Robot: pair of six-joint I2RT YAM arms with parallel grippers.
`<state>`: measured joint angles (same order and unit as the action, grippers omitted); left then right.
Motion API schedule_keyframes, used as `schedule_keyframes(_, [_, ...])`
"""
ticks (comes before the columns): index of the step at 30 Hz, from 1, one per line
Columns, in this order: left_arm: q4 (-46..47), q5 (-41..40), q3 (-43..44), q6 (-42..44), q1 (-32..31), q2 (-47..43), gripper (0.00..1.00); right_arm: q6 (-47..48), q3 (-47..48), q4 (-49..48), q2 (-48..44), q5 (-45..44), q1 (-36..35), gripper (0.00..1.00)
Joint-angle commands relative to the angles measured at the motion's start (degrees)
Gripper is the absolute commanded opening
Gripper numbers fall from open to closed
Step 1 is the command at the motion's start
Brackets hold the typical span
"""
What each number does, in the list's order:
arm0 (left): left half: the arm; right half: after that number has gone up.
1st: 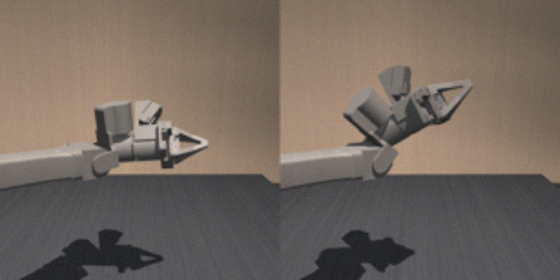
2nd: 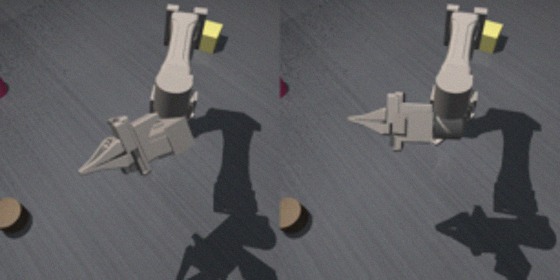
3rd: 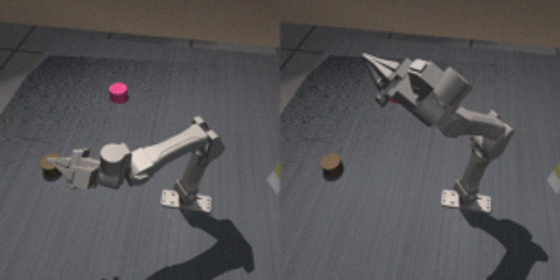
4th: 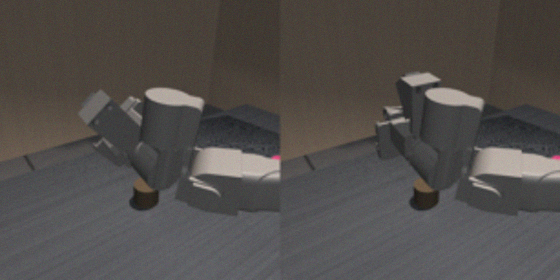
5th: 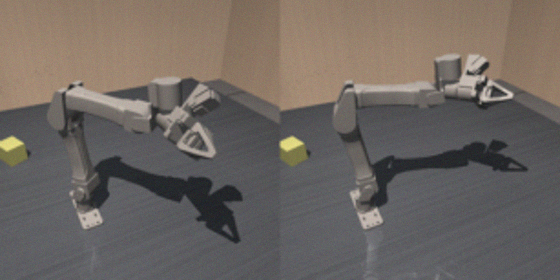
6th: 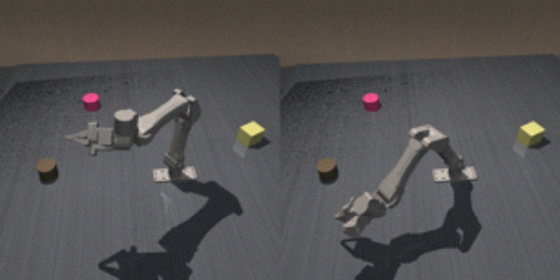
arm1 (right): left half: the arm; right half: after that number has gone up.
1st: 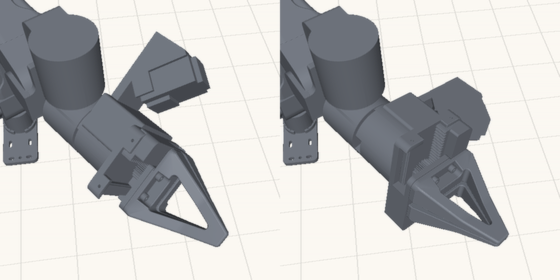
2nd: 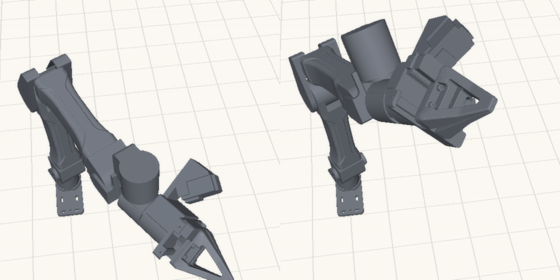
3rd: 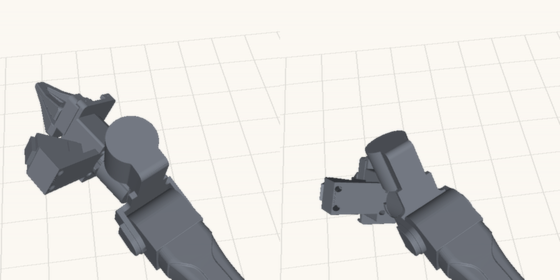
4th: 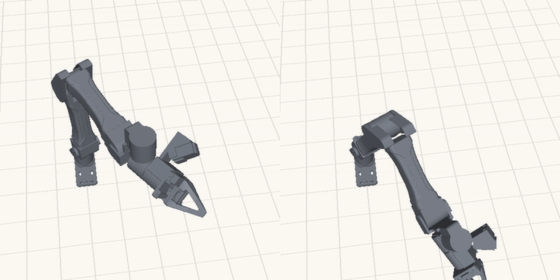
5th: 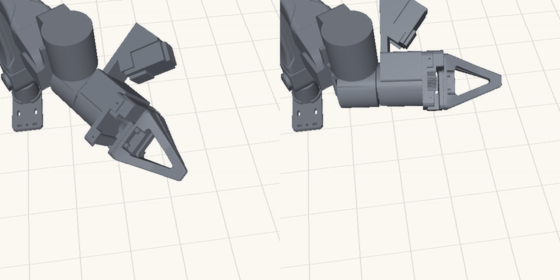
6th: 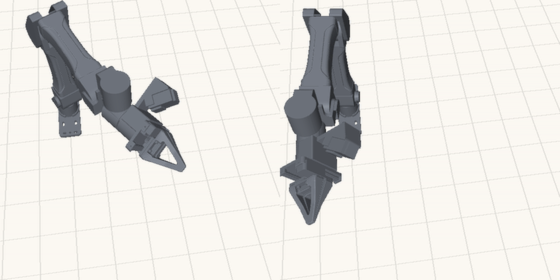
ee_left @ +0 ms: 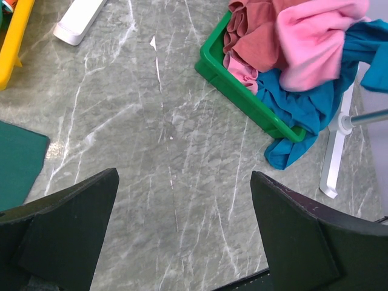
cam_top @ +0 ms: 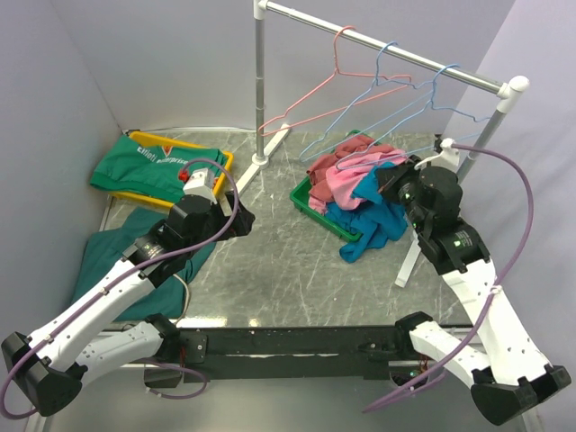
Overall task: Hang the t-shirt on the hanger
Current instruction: Pick up the T-shirt and place it in the bin.
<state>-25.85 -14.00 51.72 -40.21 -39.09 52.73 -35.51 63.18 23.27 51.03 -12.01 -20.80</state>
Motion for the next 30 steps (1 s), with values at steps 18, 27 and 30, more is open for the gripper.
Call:
schedule_keyframes(18, [7.6, 6.6, 1.7, 0.5, -0.2, 3.7, 0.97, 2.6, 29.6, 6.8, 5.9, 7.0, -0.7, 0.0])
schedule_keyframes(27, [8.3, 8.4, 1.5, 0.5, -0.1, 4.0, 0.99, 1.2, 44.6, 8.6, 11.7, 10.2, -0.7, 0.0])
schedule_keyframes(30, [8.4, 9.2, 1.2, 0.8, -0.1, 3.7, 0.97, 0.4, 48.2, 8.5, 13.7, 11.5, -0.6, 0.0])
